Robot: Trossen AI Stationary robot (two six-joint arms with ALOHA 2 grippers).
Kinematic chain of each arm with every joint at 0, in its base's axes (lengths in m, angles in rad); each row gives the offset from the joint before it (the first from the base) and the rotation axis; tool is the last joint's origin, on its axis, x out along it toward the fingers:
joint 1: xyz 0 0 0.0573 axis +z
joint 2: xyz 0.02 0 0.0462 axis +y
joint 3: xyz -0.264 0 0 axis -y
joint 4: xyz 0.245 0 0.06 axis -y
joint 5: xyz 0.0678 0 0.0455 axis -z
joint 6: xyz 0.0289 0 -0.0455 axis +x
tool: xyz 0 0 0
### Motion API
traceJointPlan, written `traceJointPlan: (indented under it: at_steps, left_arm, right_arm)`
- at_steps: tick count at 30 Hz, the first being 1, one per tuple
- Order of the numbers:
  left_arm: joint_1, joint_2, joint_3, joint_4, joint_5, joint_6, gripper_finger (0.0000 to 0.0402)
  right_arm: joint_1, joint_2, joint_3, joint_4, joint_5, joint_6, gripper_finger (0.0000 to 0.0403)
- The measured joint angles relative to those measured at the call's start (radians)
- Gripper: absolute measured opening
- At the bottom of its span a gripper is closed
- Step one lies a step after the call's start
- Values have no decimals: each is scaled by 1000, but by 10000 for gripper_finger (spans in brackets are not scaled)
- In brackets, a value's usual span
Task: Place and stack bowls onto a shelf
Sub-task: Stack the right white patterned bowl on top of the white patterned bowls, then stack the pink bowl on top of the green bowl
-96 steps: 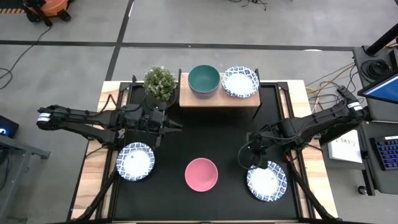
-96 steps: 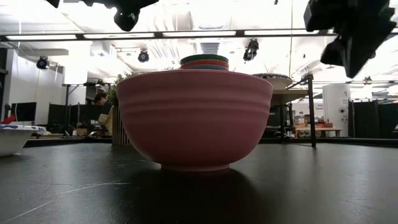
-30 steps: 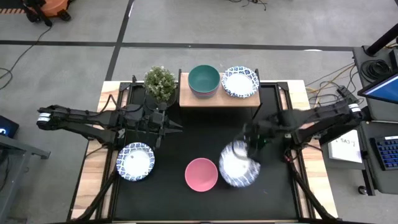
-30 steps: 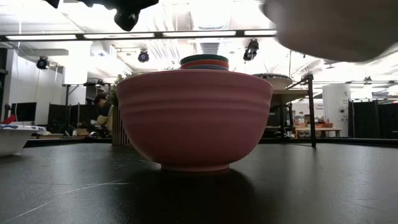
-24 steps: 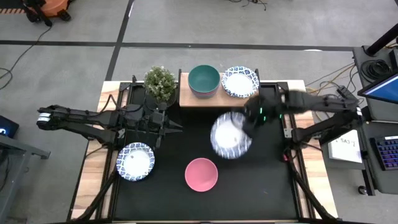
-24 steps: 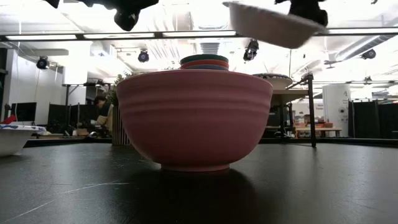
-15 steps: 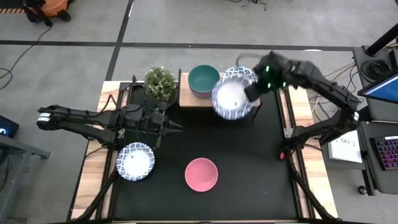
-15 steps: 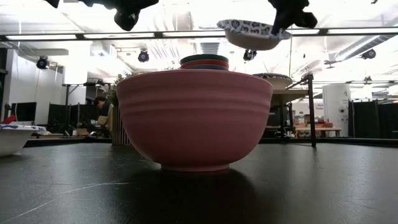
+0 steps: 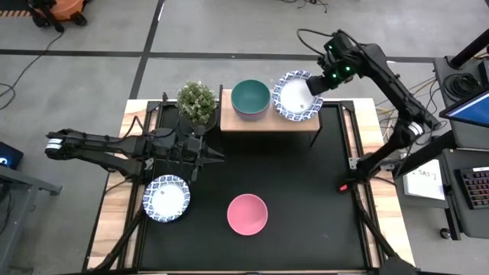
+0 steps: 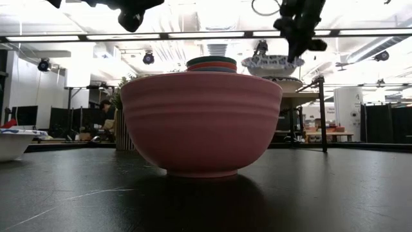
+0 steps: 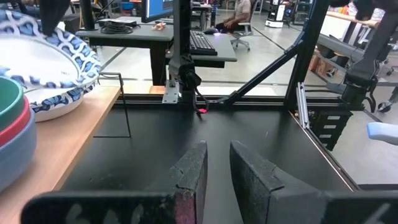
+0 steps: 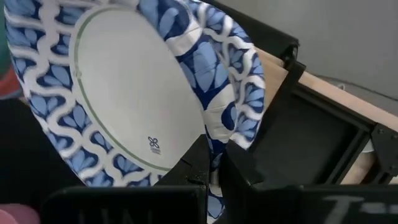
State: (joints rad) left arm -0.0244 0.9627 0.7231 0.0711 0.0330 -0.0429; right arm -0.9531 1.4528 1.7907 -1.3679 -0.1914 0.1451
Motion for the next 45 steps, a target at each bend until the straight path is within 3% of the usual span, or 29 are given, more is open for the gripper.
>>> traceJointPlan:
  at_steps: [16,28,32,39,45]
  left_arm:
    - [0,0,0,-4,0,-3,52]
    - [0,0,0,-4,0,-3,52]
    - [0,0,0,-4,0,-4,52]
    - [0,0,0,-8,0,-34,52]
    - [0,0,0,-30,0,-82,52]
  right_arm:
    - [-21,115,5,28,8,-93,17]
    - [-21,106,5,64,62,-87,147]
    - [-21,89,5,68,60,-81,173]
    - [54,-7,-27,159,52,-96,166]
    - [209,-163,-158,309,53,-107,140]
